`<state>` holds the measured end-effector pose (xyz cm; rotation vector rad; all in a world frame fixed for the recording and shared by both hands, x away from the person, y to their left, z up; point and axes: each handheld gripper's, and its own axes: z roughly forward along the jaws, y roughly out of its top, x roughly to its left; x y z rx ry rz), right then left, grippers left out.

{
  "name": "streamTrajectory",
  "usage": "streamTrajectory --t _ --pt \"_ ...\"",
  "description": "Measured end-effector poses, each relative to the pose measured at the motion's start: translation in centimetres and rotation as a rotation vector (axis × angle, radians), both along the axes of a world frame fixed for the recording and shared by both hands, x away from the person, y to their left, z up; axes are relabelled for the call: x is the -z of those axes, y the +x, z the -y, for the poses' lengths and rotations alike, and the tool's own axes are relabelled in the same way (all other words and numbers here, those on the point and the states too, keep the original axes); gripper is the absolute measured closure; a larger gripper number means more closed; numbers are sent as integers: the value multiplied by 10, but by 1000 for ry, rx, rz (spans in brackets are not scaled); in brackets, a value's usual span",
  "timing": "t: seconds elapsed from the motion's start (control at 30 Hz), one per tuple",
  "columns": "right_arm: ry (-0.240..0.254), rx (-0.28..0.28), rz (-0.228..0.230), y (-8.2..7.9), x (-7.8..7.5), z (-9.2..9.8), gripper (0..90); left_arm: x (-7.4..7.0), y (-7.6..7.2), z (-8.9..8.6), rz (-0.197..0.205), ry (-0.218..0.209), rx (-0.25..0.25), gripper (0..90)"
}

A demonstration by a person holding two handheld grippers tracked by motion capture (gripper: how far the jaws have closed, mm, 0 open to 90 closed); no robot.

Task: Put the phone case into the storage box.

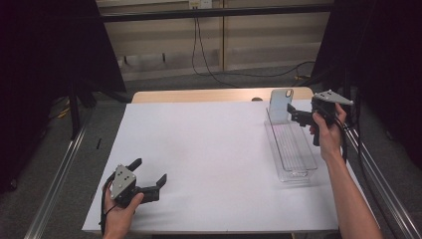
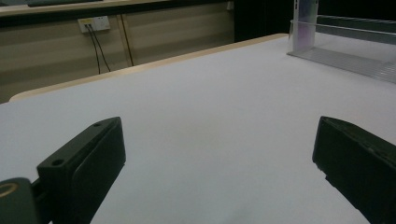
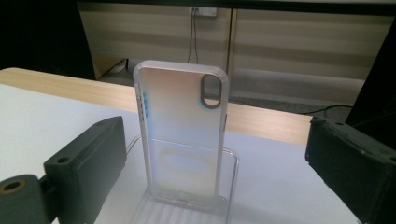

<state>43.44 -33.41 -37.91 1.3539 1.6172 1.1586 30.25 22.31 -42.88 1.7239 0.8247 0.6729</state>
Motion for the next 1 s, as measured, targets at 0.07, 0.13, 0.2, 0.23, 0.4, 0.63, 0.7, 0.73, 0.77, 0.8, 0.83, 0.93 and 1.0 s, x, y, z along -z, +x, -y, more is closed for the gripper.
streamTrajectory --t 0.07,0.13,0.2,0.23,0.4,0.63,0.7,0.73,0.77,0.8,0.83,0.93,1.0 --pt "-5 4 14 -3 0 -1 55 0 0 -1 0 1 -7 26" --pt "0 9 14 -7 0 -1 55 0 0 -1 1 0 -10 26" --pt "20 9 21 -11 0 -2 62 -1 0 -2 9 1 -22 26" --pt "22 9 24 -12 0 -2 66 -1 -1 -3 9 -2 -29 26" --pt "4 33 41 -24 0 -2 69 -2 -3 -5 12 -9 -35 26" --pt "20 21 60 -40 -1 0 55 -2 -4 -9 11 -24 -53 25" --pt "30 5 88 -46 0 1 48 -2 -5 -10 11 -35 -60 26" --pt "37 -8 97 -49 0 1 35 -2 -6 -10 13 -33 -63 25" --pt "42 -19 100 -52 0 1 31 -2 -6 -11 12 -34 -63 25" --pt "43 -19 102 -54 -1 1 34 -3 -6 -11 12 -39 -66 25" --pt "43 -17 107 -56 -1 0 36 -3 -7 -12 14 -35 -67 25" --pt "31 -24 119 -63 -1 -2 36 -3 -7 -13 17 -48 -76 26" --pt "33 -24 127 -68 0 -4 31 -3 -7 -14 19 -48 -76 25"
